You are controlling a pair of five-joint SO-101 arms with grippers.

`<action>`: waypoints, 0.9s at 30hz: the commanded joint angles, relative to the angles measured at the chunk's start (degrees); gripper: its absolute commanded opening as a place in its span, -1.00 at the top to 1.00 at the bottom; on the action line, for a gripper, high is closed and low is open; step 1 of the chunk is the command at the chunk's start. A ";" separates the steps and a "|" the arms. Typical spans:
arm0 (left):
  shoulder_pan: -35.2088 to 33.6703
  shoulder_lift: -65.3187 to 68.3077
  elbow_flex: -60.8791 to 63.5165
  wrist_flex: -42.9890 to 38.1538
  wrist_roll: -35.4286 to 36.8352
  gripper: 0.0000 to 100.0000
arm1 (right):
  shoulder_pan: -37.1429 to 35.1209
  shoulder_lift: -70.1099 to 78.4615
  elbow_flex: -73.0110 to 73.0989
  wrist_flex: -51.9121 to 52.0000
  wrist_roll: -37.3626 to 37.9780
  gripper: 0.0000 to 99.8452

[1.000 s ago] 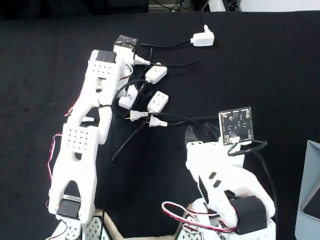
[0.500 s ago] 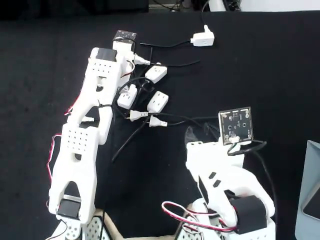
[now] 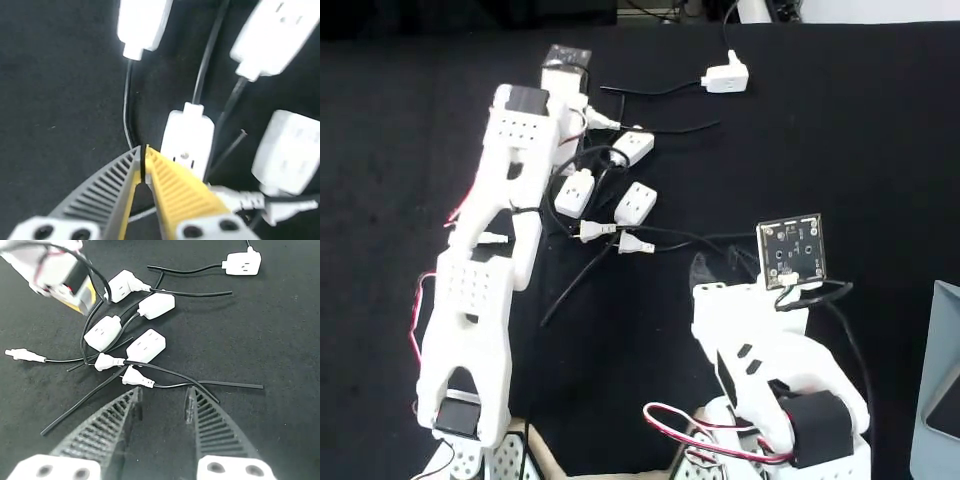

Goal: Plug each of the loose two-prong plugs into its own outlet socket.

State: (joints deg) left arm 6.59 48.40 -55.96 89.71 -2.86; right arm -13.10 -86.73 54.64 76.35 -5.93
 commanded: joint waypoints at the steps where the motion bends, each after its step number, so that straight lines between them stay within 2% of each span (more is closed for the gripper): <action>1: 0.40 -10.02 -2.15 3.25 0.44 0.94 | 0.70 0.13 -0.22 -0.70 -0.35 0.72; 10: -0.04 -13.27 -2.59 6.59 1.67 0.94 | 0.70 0.13 -0.22 -0.62 -0.44 0.72; 18: 2.24 -22.51 -1.98 11.08 1.58 0.94 | 0.70 0.13 0.75 -0.88 -0.35 0.72; 27: 2.33 -38.77 10.86 10.99 2.55 0.94 | 0.70 0.13 0.84 -0.88 -0.35 0.72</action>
State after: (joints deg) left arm 8.53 18.77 -49.54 100.35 -0.75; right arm -13.10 -86.73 55.34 76.35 -5.93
